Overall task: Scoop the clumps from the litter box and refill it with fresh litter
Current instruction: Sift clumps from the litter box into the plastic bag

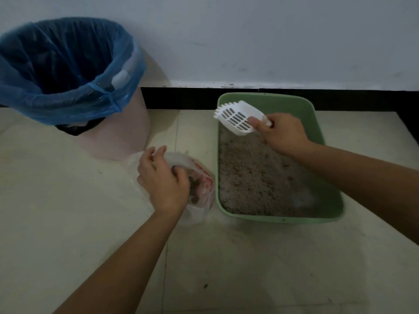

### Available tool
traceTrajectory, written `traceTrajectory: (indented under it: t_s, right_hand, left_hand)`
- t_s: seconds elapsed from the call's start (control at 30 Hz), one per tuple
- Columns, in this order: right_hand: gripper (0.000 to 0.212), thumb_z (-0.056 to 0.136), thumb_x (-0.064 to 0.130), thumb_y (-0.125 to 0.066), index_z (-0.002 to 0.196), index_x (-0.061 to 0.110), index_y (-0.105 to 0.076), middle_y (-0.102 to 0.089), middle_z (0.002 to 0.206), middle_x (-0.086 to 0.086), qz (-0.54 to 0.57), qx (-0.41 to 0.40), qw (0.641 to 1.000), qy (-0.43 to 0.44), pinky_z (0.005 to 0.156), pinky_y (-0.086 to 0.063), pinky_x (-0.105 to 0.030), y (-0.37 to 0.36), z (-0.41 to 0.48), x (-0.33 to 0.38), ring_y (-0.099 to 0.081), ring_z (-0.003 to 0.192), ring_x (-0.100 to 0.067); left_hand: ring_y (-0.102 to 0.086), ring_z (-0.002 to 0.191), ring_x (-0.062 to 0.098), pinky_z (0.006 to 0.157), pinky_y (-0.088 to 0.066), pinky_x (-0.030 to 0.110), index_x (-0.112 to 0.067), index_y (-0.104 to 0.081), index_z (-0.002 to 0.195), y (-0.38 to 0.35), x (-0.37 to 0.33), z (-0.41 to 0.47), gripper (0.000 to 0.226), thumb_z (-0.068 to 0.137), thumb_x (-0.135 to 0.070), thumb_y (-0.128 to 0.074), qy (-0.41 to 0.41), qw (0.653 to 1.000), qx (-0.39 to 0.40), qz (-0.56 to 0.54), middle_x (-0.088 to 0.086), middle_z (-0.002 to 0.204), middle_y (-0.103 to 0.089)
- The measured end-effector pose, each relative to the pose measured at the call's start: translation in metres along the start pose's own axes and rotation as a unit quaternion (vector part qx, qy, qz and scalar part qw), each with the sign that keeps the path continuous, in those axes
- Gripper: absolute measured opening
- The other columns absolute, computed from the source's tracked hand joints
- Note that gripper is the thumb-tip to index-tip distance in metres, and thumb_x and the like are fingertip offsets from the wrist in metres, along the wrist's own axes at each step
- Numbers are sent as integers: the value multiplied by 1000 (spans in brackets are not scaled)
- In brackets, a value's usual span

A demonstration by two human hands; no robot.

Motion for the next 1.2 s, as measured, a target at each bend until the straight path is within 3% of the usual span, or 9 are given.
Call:
traceTrajectory:
  t_s: [0.13, 0.3, 0.37, 0.47, 0.6, 0.73, 0.9, 1.0, 1.2]
  right_hand:
    - [31, 99, 34, -51, 97, 6, -66, -54, 66, 1, -54, 9, 997, -48, 48, -33, -22, 16, 9, -50, -47, 57, -9]
    - [14, 96, 16, -55, 103, 7, -63, -59, 87, -6, -180, 19, 983, -14, 53, -38, -22, 28, 5, -68, -51, 66, -15]
    - [27, 92, 12, -58, 119, 8, -58, -58, 99, -9, -262, 14, 965, 10, 62, -44, -28, 32, 7, -70, -51, 74, -20]
    - [64, 87, 9, -63, 145, 9, -34, -54, 125, -16, -389, 17, 917, 86, 66, -55, -40, 34, 17, -60, -60, 87, -27]
    - [68, 90, 8, -62, 149, 9, -28, -54, 132, -15, -479, 18, 858, 186, 82, -53, -40, 24, 40, -34, -61, 105, -30]
    - [61, 89, 4, -61, 144, 8, -35, -60, 116, -13, -496, 44, 828, 260, 87, -53, -39, -14, 49, -30, -62, 95, -27]
    - [41, 93, 9, -59, 133, 10, -50, -61, 97, -6, -476, 97, 829, 277, 77, -56, -34, -26, 32, -33, -59, 78, -18]
    - [46, 88, 13, -65, 133, 22, -56, -66, 104, -3, -427, 149, 870, 197, 76, -54, -29, 4, 19, -47, -62, 82, -17]
    - [53, 82, 12, -70, 133, 20, -54, -63, 104, -9, -470, 95, 865, 149, 71, -60, -42, 25, 21, -63, -63, 79, -23]
  left_hand:
    - [-49, 116, 20, 102, -43, 40, -8, -41, 141, -46, -33, -8, 49, 94, -15, -49, 17, 990, 98, -102, 9, 137, -44]
    - [-44, 133, 30, 110, -38, 44, -4, -30, 150, -101, -54, -12, 53, 102, -26, -40, 44, 976, 206, -51, 15, 148, -43]
    - [-50, 126, 34, 100, -41, 39, -2, -43, 141, -114, -57, -8, 45, 105, -26, -35, 48, 972, 228, -34, 17, 137, -54]
    - [-60, 93, 36, 69, -36, 33, -4, -56, 102, -122, -63, -3, 31, 106, -22, -31, 15, 978, 208, -13, 13, 92, -60]
    - [-59, 83, 29, 68, -43, 35, 0, -38, 145, -123, -64, -11, 47, 106, -24, -29, -8, 986, 166, 19, 14, 89, -62]
    - [-60, 91, 30, 77, -50, 40, 0, -36, 147, -123, -65, -9, 48, 106, -24, -29, -15, 988, 152, 27, 15, 98, -64]
    - [-60, 94, 32, 76, -44, 36, 1, -39, 146, -121, -67, -10, 47, 105, -22, -31, -21, 987, 151, 40, 18, 100, -64]
    - [-59, 101, 34, 83, -44, 36, 2, -39, 145, -121, -67, -9, 46, 106, -20, -32, -16, 988, 155, 25, 21, 109, -65]
    - [-60, 105, 32, 90, -48, 40, 1, -38, 146, -119, -67, -10, 47, 106, -22, -32, -3, 987, 160, 8, 21, 117, -64]
Point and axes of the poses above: each hand's wrist, its own z-axis towards the middle knuckle, its own y-axis out of the back of the hand, x = y × z, the point moved 10 cm from there along z, towards the middle knuckle
